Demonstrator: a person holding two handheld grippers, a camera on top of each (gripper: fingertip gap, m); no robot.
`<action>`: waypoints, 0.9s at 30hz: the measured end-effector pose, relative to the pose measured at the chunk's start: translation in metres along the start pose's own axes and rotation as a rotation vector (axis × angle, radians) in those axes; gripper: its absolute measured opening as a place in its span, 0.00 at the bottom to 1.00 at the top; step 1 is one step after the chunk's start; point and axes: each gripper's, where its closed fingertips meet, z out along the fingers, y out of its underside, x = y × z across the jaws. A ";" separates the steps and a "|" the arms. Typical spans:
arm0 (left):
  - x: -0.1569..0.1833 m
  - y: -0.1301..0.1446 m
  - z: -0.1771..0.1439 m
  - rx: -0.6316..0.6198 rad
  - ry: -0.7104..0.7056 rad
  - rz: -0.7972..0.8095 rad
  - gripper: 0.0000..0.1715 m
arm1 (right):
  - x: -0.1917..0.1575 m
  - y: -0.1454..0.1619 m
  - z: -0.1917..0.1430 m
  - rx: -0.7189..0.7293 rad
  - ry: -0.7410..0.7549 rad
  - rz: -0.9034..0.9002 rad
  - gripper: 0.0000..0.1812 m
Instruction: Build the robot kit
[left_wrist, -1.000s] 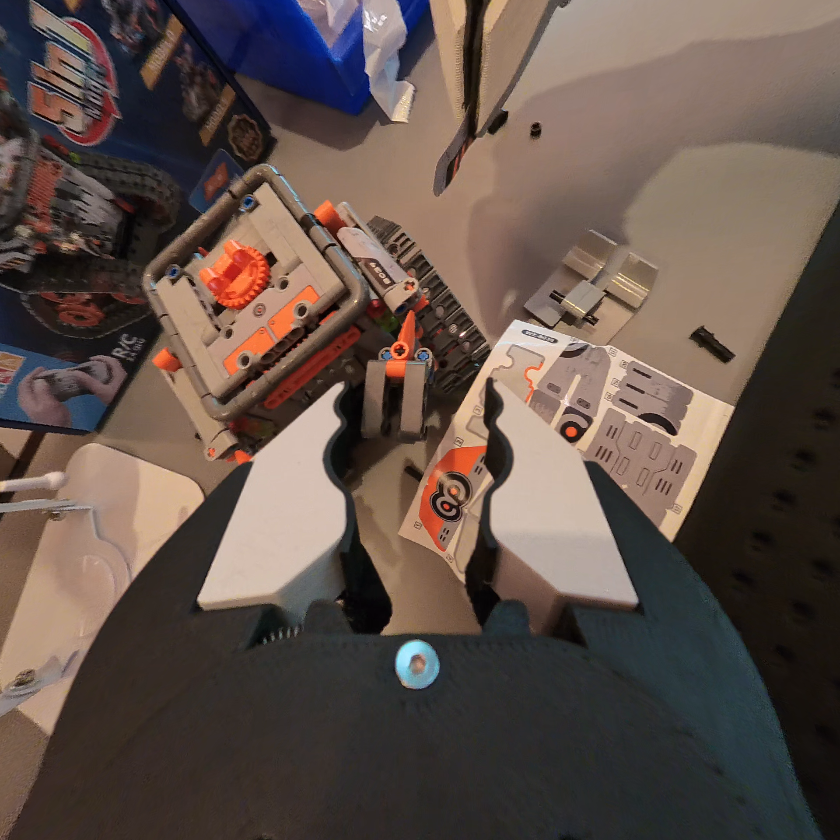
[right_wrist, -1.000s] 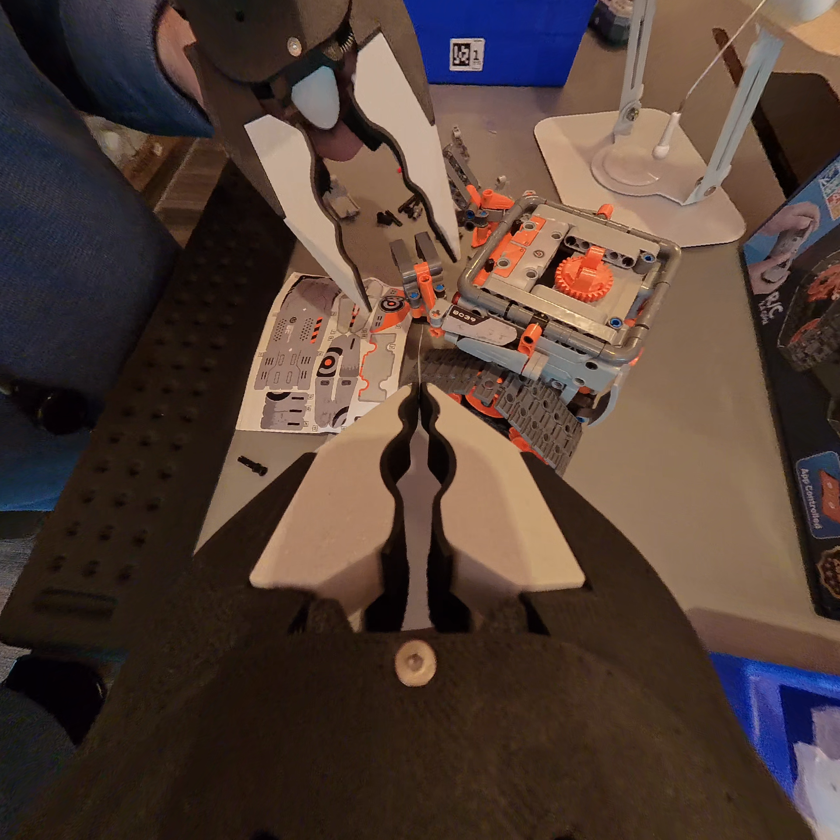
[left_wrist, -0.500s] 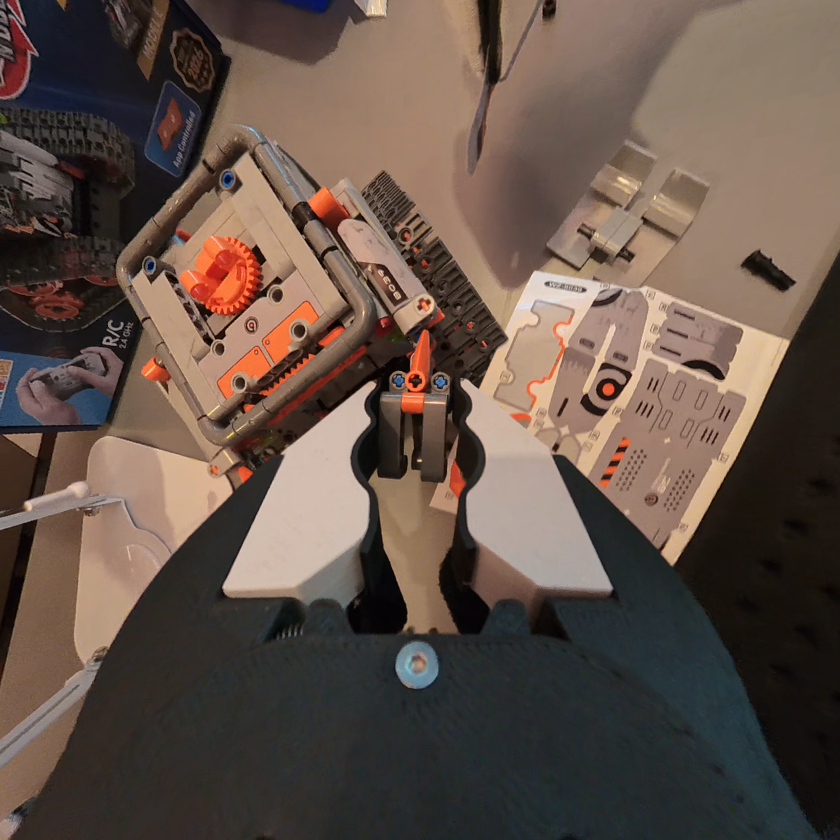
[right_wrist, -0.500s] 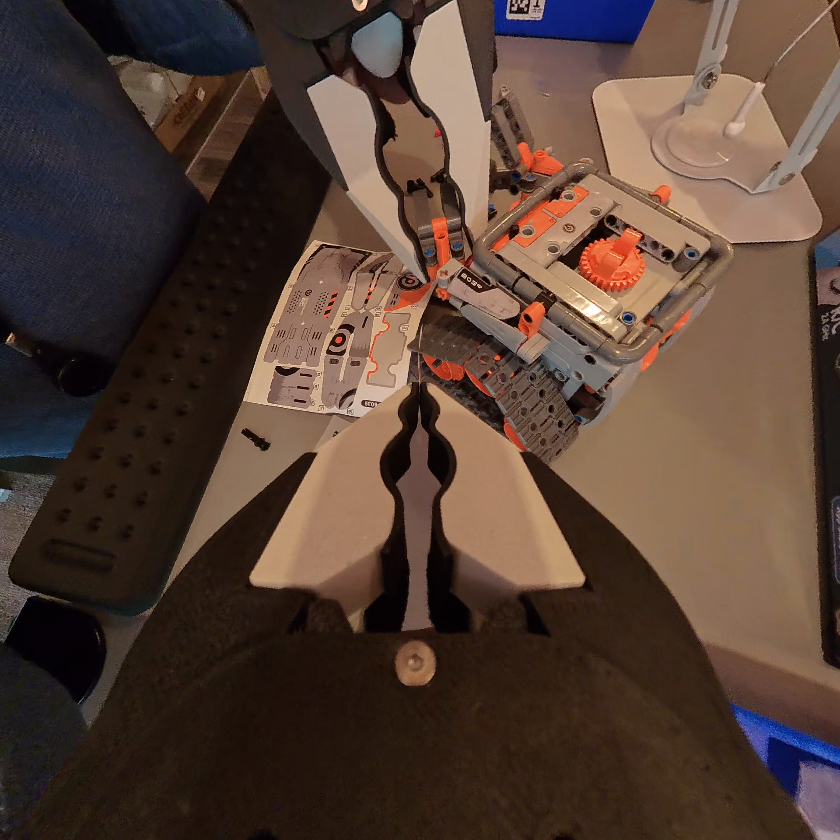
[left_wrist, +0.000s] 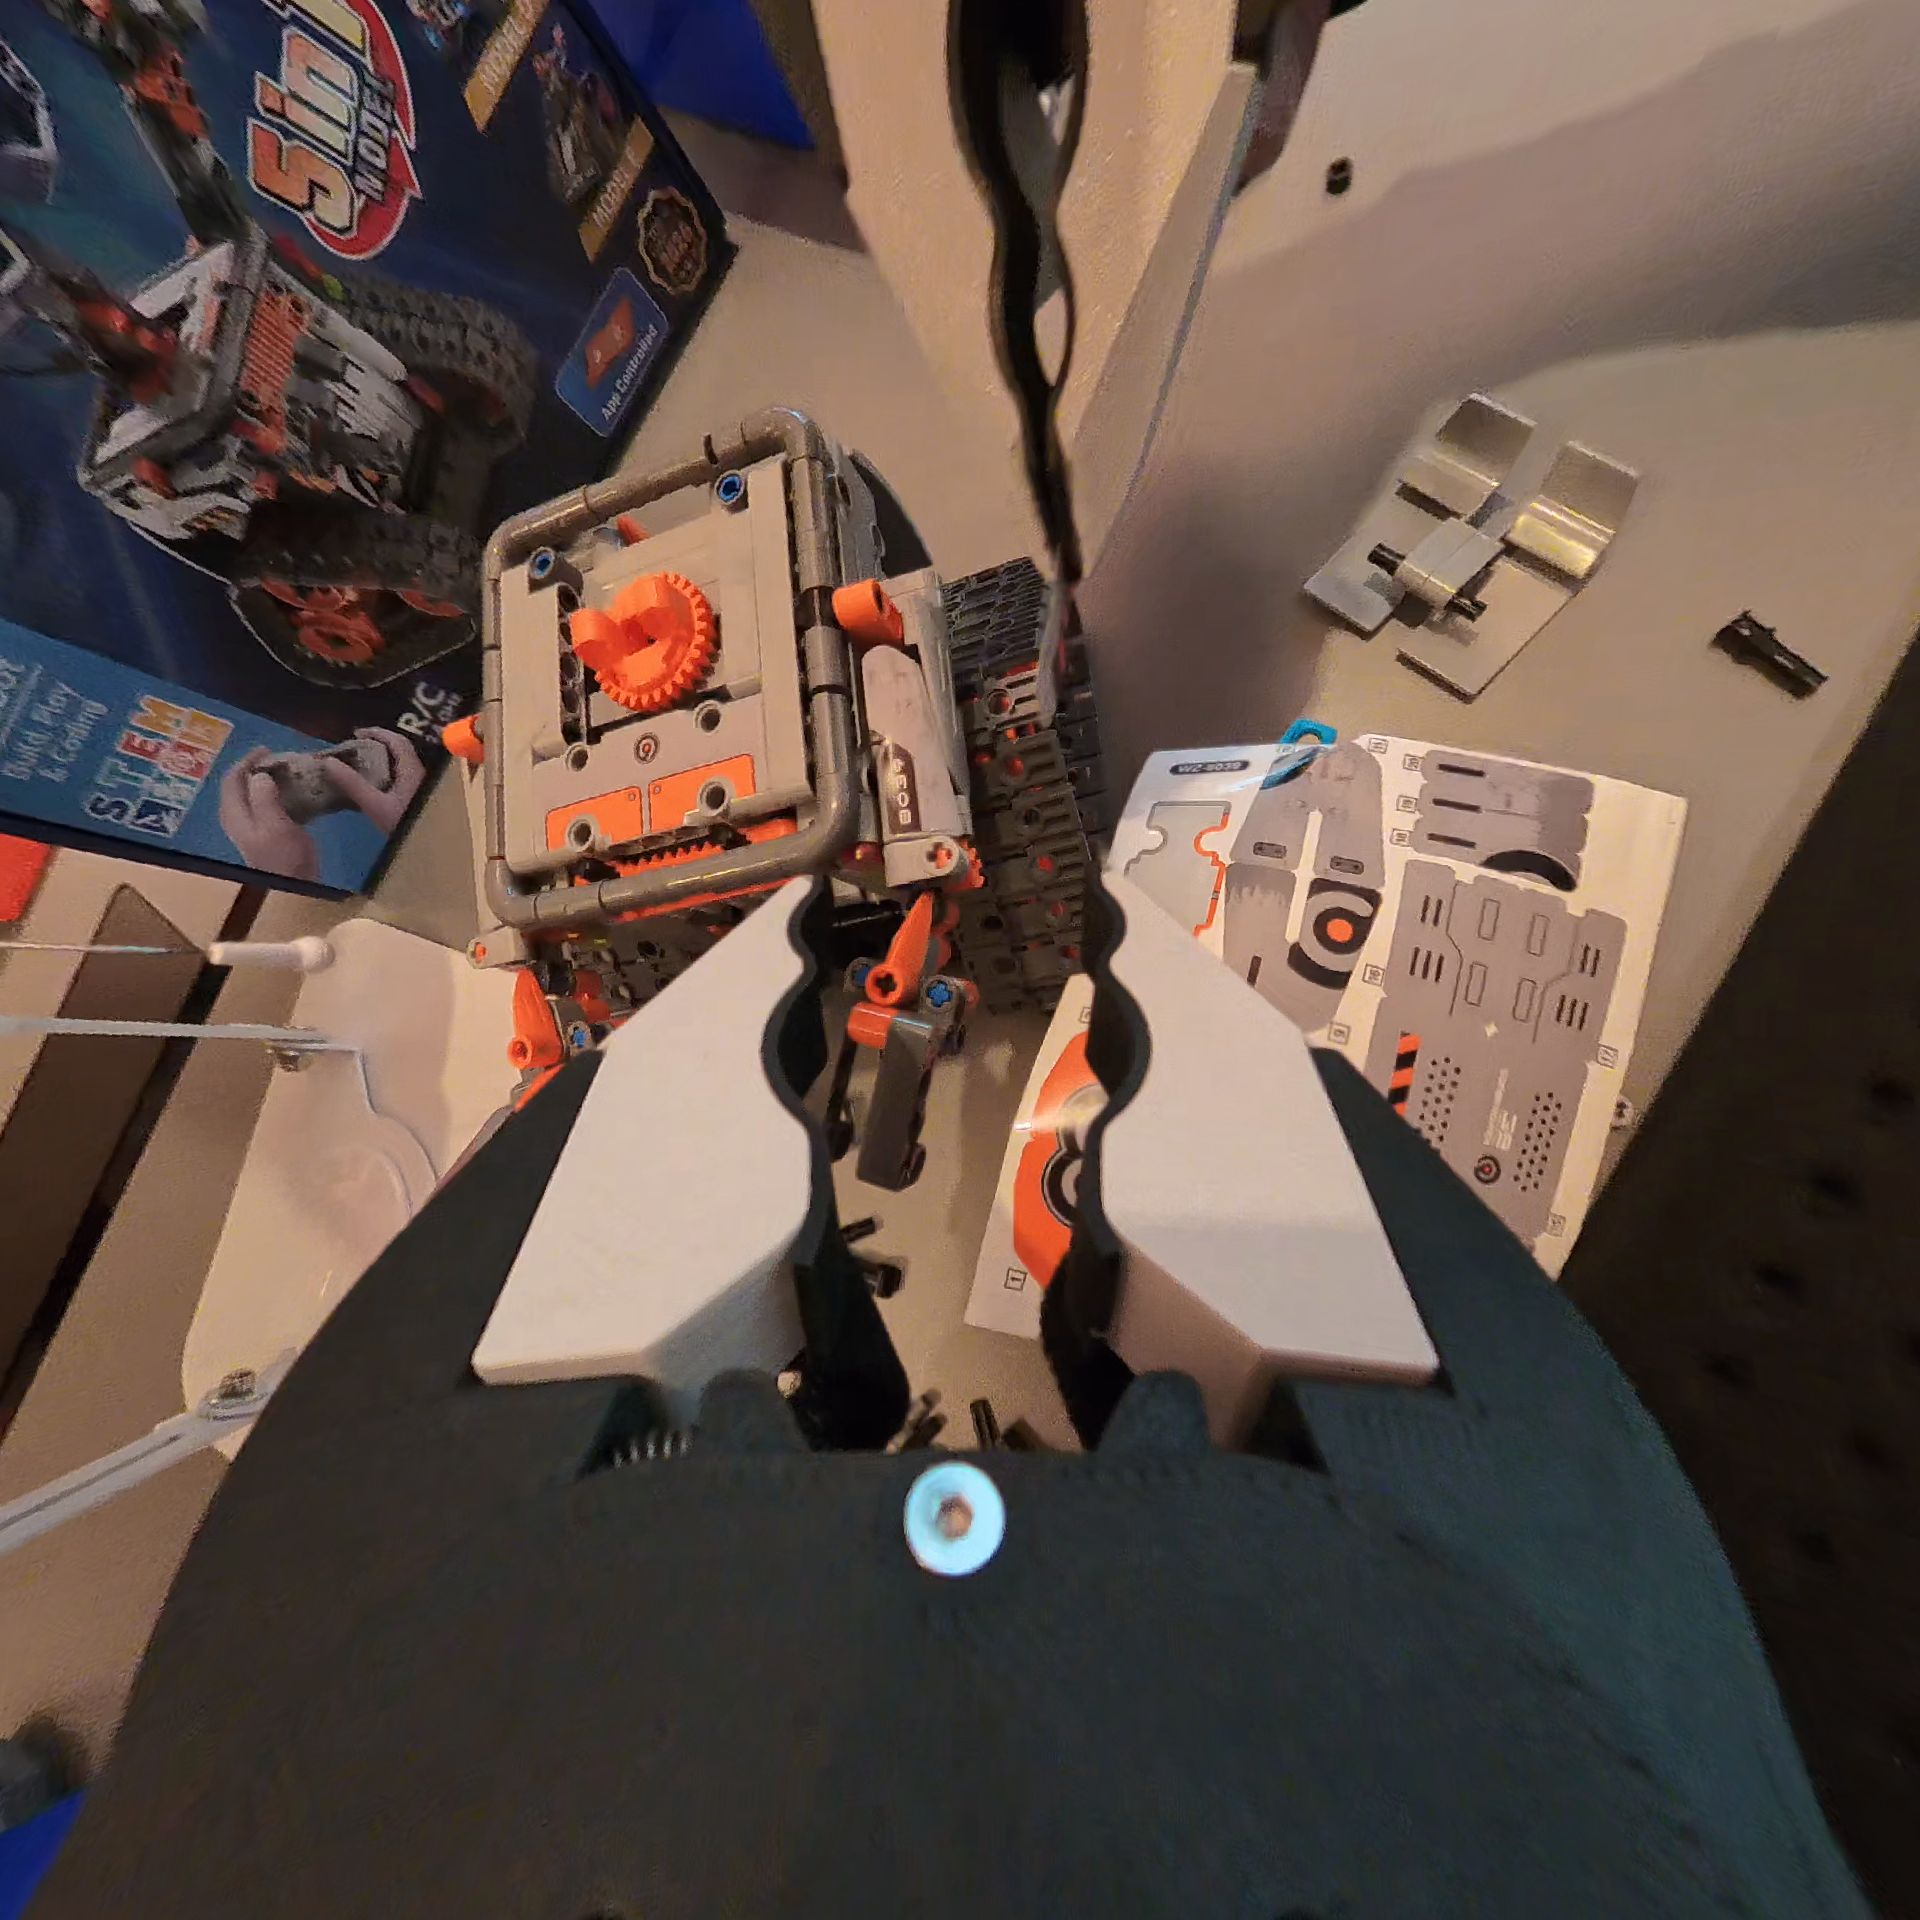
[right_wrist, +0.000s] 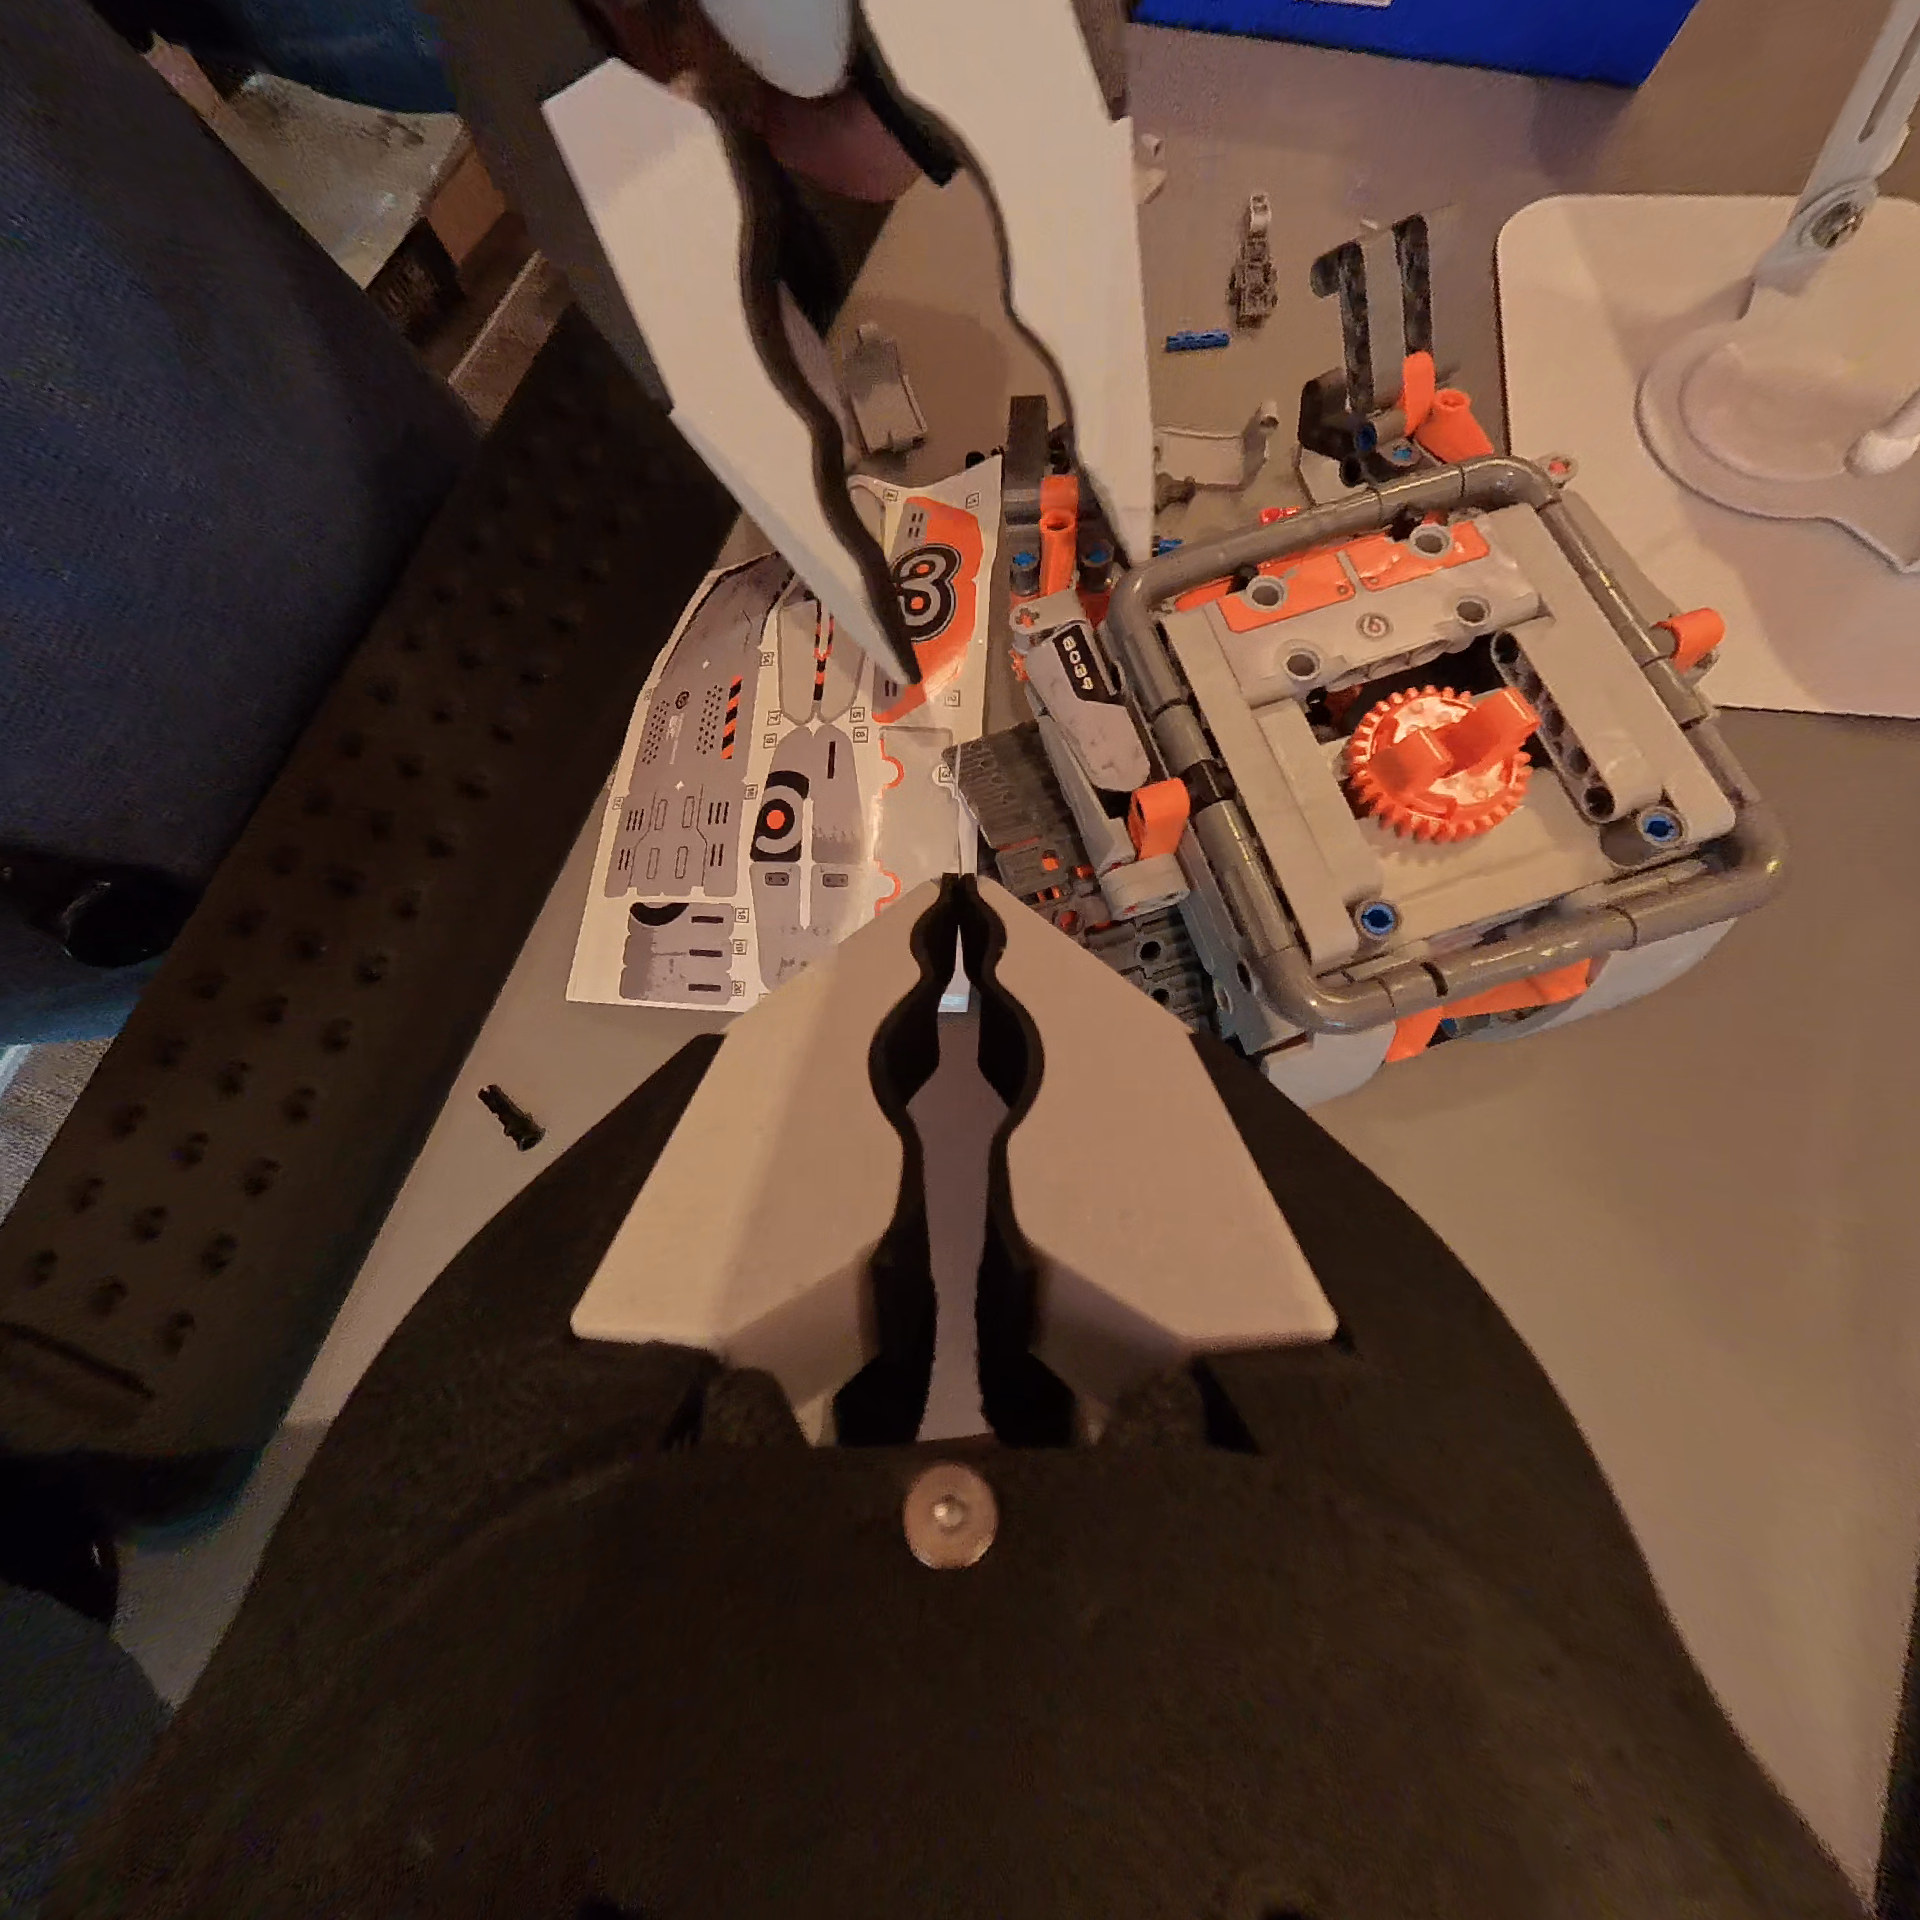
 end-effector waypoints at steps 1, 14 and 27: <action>0.001 -0.001 0.003 -0.003 -0.021 0.012 0.25 | 0.002 0.000 0.001 0.005 -0.002 0.003 0.00; -0.008 -0.017 0.004 0.033 -0.202 0.053 0.36 | 0.014 0.000 -0.001 -0.062 0.031 -0.059 0.00; -0.013 -0.022 0.022 0.016 -0.221 0.066 0.35 | 0.015 0.005 0.004 -0.149 0.014 -0.107 0.00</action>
